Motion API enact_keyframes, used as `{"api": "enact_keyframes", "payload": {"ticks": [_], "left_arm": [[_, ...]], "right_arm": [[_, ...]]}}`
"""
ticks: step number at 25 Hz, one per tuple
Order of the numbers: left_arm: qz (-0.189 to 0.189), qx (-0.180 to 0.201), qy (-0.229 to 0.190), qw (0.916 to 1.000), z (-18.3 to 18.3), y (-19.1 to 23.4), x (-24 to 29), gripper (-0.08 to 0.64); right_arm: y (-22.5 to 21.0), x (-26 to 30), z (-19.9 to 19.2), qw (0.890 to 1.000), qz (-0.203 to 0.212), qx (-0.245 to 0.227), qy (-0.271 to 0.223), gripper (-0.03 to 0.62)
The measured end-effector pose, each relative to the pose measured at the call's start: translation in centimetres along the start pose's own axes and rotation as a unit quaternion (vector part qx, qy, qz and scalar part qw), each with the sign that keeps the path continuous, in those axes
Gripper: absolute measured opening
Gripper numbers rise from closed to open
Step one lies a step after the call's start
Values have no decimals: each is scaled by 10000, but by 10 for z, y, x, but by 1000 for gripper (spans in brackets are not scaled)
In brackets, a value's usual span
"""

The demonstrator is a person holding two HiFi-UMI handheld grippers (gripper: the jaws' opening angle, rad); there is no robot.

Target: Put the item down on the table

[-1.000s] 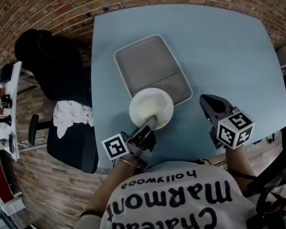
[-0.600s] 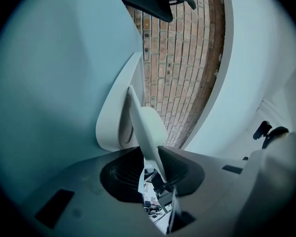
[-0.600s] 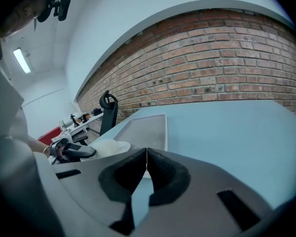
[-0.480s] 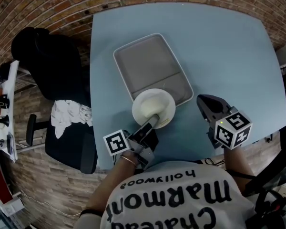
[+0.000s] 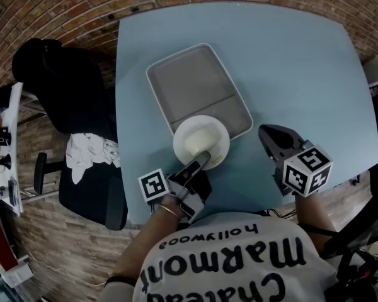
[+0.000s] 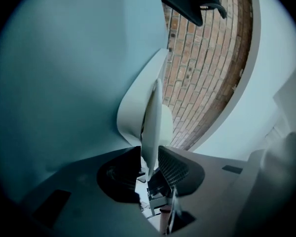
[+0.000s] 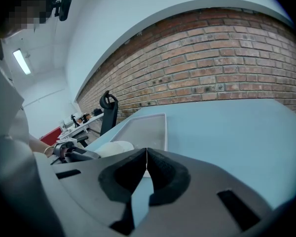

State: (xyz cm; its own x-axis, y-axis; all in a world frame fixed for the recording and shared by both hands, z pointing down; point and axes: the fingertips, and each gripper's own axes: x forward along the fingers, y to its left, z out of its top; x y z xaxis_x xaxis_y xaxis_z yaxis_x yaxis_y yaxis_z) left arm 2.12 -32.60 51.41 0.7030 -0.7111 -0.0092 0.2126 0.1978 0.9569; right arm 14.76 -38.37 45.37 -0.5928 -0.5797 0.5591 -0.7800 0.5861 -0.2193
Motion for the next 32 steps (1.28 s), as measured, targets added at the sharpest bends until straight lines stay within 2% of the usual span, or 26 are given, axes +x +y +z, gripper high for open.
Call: {"api": "enact_keyframes", "payload": {"ticks": [3,11,12,15,16,19,21,23,25,28,30,32], "left_arm": [[-47,-342,-243,9991,4,1,0,95],[-9,-881,-570,9945,8,3,-6,123],[-3,-927,-636,9937,8,3,-8,133],[-56,-1010,-793,9917,8,-1,-13,238],[-46,-959,-828,9919,8,-3,-16,242],[133,-547,-921,9942,9,-8,-36,242],[370,-46,-1002,9943,13,-12,-55,242],[611,542,-1097,9906,18,-18,-73,241],[725,1101,-1194,9840,22,-29,-86,241],[672,1769,-1314,9731,22,-51,-92,238],[550,2190,-1397,9641,21,-68,-91,197],[432,2729,-1383,9511,17,-85,-86,136]], "right_arm": [[0,-3,-1,10000,12,-10,6,11],[7,-6,0,9999,98,-41,-4,11],[8,-7,0,9999,110,-45,-11,11],[9,-9,-1,9999,111,-58,-36,11],[9,-10,0,9999,109,-62,-50,11],[10,-13,3,9998,100,-117,-90,11],[9,-17,4,9998,76,-155,-99,11],[8,-21,5,9998,79,-151,-114,11],[10,-26,6,9997,146,-142,-144,11],[18,-32,8,9991,303,-218,-204,11],[25,-36,10,9983,384,-360,-257,11],[32,-38,14,9969,484,-510,-359,11]]}}
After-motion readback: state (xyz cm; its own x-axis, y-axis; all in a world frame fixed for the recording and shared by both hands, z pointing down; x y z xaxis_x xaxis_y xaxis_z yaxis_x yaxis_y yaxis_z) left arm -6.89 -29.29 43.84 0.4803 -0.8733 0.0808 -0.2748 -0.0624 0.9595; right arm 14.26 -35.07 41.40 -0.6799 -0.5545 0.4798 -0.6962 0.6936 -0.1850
